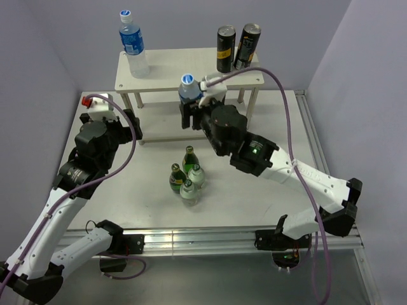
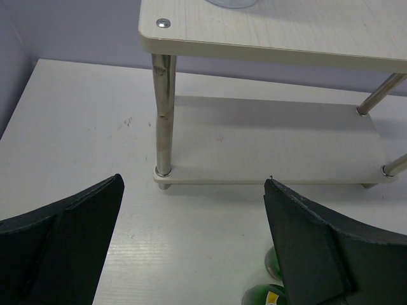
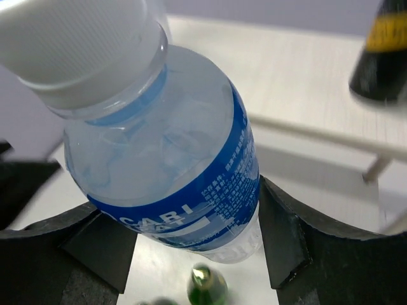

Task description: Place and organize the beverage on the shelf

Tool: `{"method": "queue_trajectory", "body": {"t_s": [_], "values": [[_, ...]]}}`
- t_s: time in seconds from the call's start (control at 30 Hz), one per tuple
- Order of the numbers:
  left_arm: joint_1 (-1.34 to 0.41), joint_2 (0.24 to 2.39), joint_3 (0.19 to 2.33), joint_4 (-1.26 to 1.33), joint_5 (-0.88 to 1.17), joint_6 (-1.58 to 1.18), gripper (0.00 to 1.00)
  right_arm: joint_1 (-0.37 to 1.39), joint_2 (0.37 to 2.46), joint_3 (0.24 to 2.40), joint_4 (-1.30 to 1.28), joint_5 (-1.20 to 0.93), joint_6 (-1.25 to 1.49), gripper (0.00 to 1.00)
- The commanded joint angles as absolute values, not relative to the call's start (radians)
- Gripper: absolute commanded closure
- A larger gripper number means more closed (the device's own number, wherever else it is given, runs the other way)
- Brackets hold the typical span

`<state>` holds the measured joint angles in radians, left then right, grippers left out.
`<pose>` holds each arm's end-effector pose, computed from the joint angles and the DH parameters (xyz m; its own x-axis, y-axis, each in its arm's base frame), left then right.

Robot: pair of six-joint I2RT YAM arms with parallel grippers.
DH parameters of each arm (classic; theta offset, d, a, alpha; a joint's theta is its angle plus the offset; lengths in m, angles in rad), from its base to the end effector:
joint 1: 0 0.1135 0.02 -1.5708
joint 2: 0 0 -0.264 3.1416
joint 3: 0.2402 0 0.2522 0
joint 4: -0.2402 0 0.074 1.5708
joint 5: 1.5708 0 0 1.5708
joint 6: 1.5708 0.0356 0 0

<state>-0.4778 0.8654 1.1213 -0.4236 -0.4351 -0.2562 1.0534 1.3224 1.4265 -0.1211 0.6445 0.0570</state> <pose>0.1627 -0.0673 0.4168 -0.1555 -0.1782 -0.9716 0.0088 0.9833 -0.1818 0.1645 0.2458 0.4528 -0.0310 0.0375 -0.9988 -0.3965 0.9168 0.0468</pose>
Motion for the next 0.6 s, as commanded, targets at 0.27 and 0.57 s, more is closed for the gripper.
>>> {"method": "queue_trajectory", "body": {"t_s": [0.27, 0.57], "values": [[-0.43, 0.848, 1.106, -0.38, -0.463, -0.311, 0.01, 0.959, 1.621, 2.024, -0.169, 0.496, 0.064, 1.0], [-0.425, 0.815, 1.06, -0.362, -0.443, -0.311, 0.01, 0.825, 1.91, 2.434, -0.265, 0.358, 0.141, 1.0]]}}
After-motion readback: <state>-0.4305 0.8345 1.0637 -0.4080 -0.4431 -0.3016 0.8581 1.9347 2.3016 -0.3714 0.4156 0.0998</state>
